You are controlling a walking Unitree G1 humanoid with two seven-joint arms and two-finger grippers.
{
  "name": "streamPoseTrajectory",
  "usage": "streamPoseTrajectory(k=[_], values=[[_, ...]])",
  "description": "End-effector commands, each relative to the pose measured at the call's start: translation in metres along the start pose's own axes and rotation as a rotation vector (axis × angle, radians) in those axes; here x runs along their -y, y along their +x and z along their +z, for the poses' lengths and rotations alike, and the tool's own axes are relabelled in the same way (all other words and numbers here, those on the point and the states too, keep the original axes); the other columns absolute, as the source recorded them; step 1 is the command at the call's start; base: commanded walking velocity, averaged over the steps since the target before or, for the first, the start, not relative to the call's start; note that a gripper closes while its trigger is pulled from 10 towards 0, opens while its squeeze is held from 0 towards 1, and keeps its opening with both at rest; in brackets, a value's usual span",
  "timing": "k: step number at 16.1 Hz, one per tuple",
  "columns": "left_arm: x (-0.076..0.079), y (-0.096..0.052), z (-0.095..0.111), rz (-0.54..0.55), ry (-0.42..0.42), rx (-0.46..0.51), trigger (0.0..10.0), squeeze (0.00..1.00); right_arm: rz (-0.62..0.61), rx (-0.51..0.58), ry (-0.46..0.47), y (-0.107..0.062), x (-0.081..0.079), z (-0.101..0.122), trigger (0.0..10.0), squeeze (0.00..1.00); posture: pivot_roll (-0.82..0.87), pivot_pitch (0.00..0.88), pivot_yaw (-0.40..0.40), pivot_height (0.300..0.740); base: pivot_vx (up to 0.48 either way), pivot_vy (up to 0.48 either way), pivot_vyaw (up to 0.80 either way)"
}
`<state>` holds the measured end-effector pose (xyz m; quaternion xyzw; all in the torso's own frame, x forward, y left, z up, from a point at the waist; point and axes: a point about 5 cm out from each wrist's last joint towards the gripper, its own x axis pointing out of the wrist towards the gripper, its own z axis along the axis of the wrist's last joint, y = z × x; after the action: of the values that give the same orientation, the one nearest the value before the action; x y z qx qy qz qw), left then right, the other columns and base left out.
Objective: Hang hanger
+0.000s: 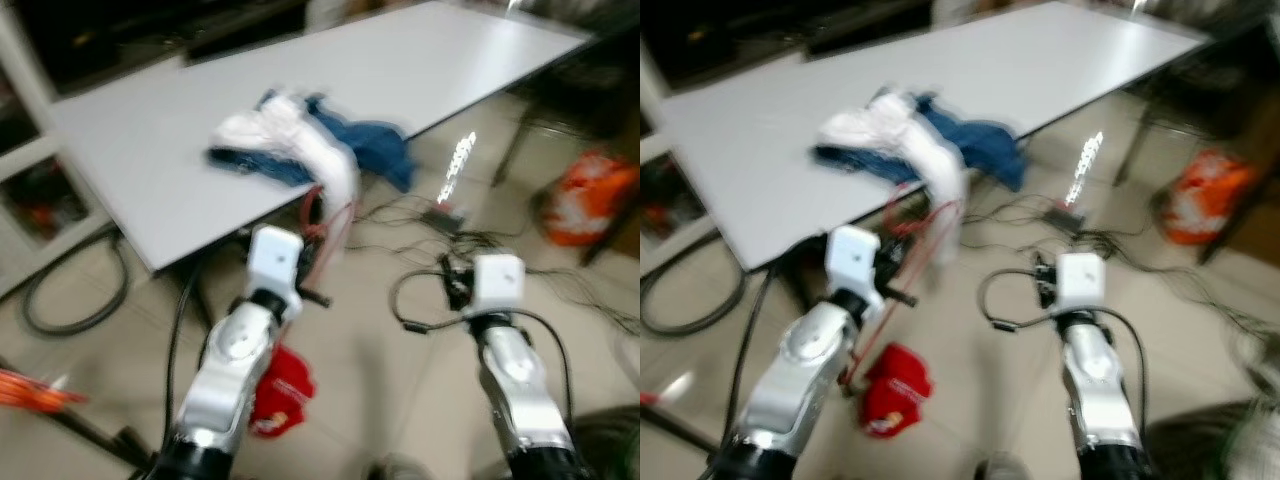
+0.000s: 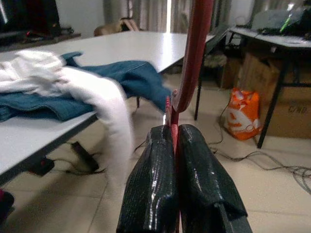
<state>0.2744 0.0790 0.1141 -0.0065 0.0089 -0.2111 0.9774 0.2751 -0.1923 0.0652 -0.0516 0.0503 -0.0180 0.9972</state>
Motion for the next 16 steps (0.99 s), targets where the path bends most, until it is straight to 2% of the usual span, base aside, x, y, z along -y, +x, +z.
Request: streamPoseTrajectory(k=[1,3,5,8,16], values=[[-0.001,0.001,-0.001,-0.001,0.013,-0.006,10.0,0.00,0.002,0.017,0.010,0.003,-0.003,0.004,10.0,0.00,-0.05,0.000,0.043,0.740,0.000,0.000,-0.68],[-0.012,0.000,-0.011,0.052,-0.005,-0.054,10.0,0.00,-0.025,0.037,0.031,0.003,0.002,0.007,10.0,0.00,-0.05,0.000,0.041,0.740,0.000,0.000,-0.67],[-0.021,-0.009,-0.025,0.076,-0.035,-0.107,10.0,0.00,-0.014,0.032,0.061,-0.002,0.003,0.004,10.0,0.00,-0.04,0.000,0.038,0.740,0.000,0.000,-0.70],[-0.023,-0.014,-0.029,0.074,-0.054,-0.115,10.0,0.00,-0.001,0.034,0.075,-0.005,0.000,0.003,10.0,0.00,-0.04,0.000,0.035,0.740,0.000,0.000,-0.72],[-0.019,-0.008,-0.027,0.048,-0.064,-0.101,10.0,0.00,-0.006,0.062,0.067,-0.005,0.002,0.007,10.0,0.00,-0.05,0.000,0.040,0.740,0.000,0.000,-0.72]])
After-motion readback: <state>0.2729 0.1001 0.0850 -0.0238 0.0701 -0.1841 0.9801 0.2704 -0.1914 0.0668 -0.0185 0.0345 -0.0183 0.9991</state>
